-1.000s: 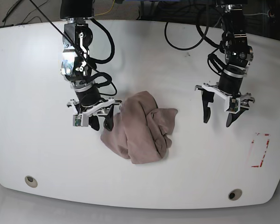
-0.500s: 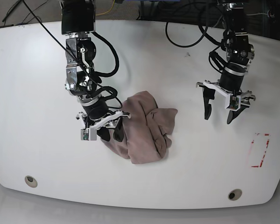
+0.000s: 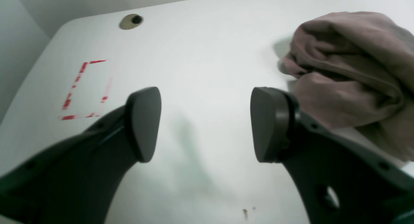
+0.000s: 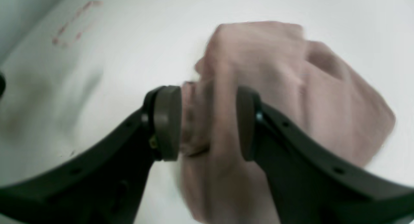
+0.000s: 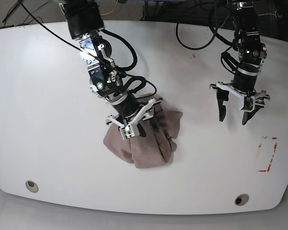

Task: Layout the t-shirt on the table in an organized manner, then fold the t-shirt properly
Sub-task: 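Reach the right gripper into the t-shirt bundle and grasp fabric, then drag the grasped t-shirt with the right gripper away from the left gripper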

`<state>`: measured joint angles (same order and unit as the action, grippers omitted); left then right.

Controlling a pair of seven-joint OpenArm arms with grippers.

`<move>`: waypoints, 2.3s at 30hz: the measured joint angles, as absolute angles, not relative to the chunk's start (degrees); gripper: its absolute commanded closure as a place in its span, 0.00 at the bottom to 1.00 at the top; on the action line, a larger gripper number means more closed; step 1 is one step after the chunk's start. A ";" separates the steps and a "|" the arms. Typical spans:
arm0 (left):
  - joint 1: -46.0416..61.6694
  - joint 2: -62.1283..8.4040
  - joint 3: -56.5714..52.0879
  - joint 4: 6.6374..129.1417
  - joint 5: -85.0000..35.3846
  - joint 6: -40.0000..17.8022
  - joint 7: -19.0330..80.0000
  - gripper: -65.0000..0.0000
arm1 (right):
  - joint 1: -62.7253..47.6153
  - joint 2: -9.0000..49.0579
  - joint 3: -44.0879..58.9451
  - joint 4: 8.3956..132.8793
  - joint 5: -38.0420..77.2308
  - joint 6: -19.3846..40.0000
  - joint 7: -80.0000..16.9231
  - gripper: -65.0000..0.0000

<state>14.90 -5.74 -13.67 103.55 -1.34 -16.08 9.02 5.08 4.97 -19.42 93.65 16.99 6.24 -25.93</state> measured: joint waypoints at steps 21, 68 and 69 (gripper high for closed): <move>15.22 -6.37 -16.12 103.55 -1.34 -15.90 9.02 0.38 | 4.93 7.46 -19.25 93.69 6.76 6.15 -26.17 0.59; 15.11 -7.05 -19.62 103.55 -1.34 -16.12 9.02 0.38 | 12.80 5.37 -29.58 77.82 -4.51 6.90 -25.61 0.66; 15.11 -7.07 -19.62 103.55 -1.37 -16.12 8.99 0.38 | 12.82 5.32 -29.58 77.82 -4.54 6.90 -25.61 0.69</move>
<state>15.11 -7.07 -19.62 103.55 -1.37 -16.12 8.99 12.82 5.32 -29.58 77.82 -4.54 6.90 -25.61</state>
